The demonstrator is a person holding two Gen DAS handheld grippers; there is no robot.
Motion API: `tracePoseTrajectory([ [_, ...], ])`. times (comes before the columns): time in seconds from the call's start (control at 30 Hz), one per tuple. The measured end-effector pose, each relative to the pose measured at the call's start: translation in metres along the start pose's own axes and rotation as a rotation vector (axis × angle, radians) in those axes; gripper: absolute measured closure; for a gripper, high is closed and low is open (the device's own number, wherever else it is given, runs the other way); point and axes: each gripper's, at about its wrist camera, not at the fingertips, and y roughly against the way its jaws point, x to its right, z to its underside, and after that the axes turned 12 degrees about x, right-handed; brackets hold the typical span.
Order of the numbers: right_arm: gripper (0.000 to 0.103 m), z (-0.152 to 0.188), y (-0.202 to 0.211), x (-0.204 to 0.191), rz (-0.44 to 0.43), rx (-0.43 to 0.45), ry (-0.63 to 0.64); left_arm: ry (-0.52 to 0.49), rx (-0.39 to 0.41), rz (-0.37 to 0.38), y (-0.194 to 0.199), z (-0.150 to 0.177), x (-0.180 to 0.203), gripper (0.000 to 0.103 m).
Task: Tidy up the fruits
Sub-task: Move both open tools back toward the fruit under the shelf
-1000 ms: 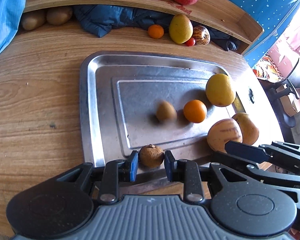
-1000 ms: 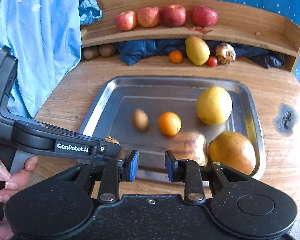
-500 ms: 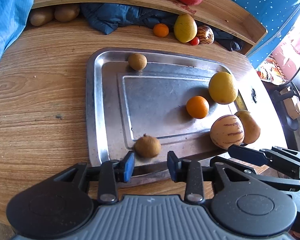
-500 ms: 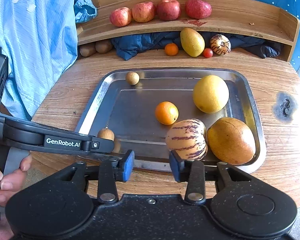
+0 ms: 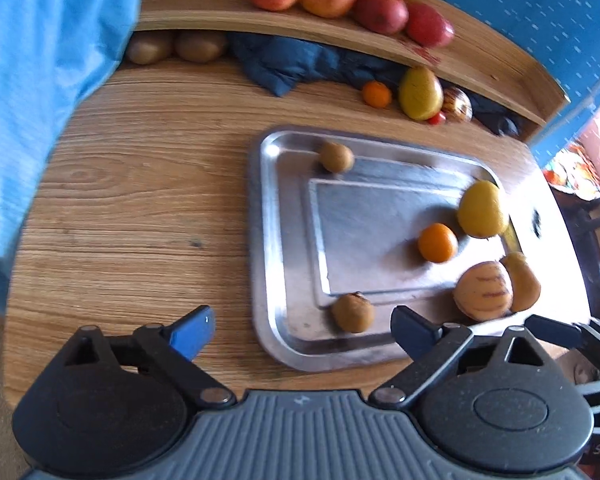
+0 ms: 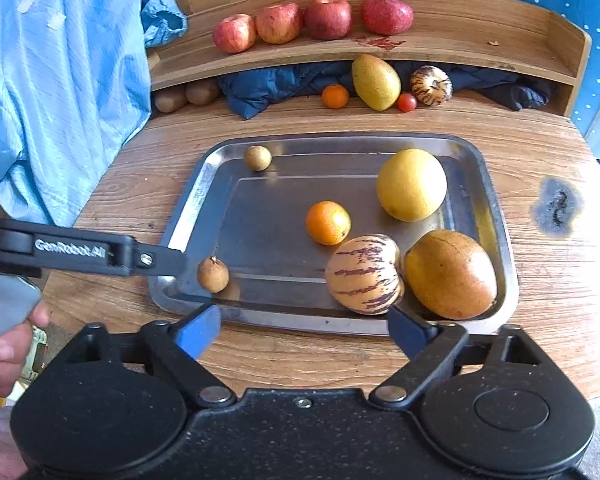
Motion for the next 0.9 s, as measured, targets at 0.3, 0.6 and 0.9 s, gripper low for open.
tracePoseTrajectory([
  [0.3,0.001,-0.011,0.01,0.006,0.059,0.06,-0.035,0.015,0.075,-0.08,0.009,-0.028,-0.012,0.001],
  [0.6,0.001,-0.03,0.011,0.016,0.103,0.147,-0.083,-0.069,0.149,-0.073,0.002,-0.067,0.009,0.001],
  [0.9,0.001,-0.053,0.005,0.029,0.179,0.235,-0.094,-0.12,0.159,-0.032,-0.024,-0.103,0.029,0.001],
])
